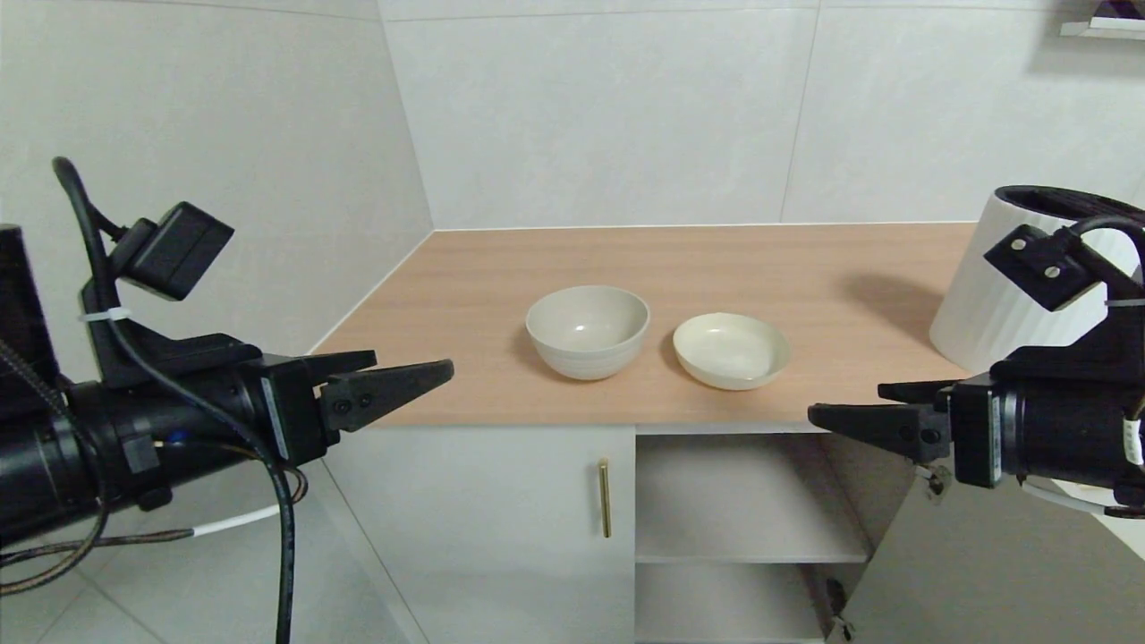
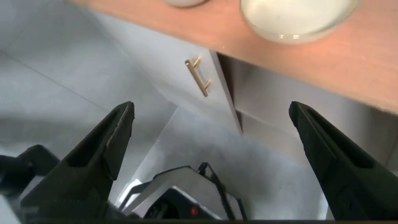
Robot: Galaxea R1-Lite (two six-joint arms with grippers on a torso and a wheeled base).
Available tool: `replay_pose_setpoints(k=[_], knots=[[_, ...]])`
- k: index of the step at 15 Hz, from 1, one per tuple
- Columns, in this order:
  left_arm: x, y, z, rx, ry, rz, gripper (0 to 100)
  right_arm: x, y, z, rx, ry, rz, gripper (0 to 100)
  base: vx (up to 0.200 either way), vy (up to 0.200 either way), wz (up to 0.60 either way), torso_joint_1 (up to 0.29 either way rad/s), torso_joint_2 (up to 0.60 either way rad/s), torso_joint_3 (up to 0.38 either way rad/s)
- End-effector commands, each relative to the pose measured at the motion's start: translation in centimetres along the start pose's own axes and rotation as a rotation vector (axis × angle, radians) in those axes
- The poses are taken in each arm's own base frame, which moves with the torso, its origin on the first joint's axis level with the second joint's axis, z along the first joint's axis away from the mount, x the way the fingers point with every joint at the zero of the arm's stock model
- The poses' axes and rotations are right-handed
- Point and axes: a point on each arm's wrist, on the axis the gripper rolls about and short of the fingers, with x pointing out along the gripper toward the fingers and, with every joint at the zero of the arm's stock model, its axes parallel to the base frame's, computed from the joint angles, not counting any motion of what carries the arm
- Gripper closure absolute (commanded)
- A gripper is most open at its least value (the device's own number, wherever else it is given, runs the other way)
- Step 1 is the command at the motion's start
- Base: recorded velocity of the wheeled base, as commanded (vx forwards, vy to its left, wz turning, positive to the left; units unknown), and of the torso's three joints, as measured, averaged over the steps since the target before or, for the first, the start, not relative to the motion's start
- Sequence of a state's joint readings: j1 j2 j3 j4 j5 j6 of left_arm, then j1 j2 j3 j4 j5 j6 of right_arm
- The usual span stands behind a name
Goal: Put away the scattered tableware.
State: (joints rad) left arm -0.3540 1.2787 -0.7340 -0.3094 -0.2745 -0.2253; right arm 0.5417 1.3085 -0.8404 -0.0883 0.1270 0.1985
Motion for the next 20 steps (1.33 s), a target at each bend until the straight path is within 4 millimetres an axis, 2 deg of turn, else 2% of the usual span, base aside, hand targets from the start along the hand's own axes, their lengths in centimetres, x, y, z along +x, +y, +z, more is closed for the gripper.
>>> replay_pose_setpoints(k=[1,4,7,8,10,16,20], knots=[[2.0,0.3,0.9,-0.002,0.012,-0.001,0,2.2,-1.0,0.2,-0.013,-0.009,-0.024,0,0.0,0.0,0.0,0.0,0.0,0.0],[4.9,0.9,2.3,-0.008,0.027,0.014,0,5.0,-1.5,1.7,0.004,-0.039,-0.05,0,0.0,0.0,0.0,0.0,0.0,0.0],[7.0,1.5,1.9,-0.045,0.12,0.038,0,6.1,-2.1,2.9,0.099,0.01,-0.15,0,0.0,0.0,0.0,0.0,0.0,0.0],[7.7,1.4,2.0,-0.109,0.132,0.053,0,6.6,-2.3,3.1,0.118,0.003,-0.181,0,0.0,0.0,0.0,0.0,0.0,0.0],[9.9,0.4,2.0,-0.255,0.131,0.106,0,7.2,-2.5,3.2,0.124,-0.007,-0.239,0,0.0,0.0,0.0,0.0,0.0,0.0],[16.1,1.3,-0.4,-0.299,0.085,0.317,0,7.8,-2.7,3.2,0.147,-0.04,-0.258,0,0.0,0.0,0.0,0.0,0.0,0.0],[18.1,1.8,-1.5,-0.319,0.108,0.331,0,8.0,-2.7,3.1,0.149,-0.038,-0.26,0,0.0,0.0,0.0,0.0,0.0,0.0]])
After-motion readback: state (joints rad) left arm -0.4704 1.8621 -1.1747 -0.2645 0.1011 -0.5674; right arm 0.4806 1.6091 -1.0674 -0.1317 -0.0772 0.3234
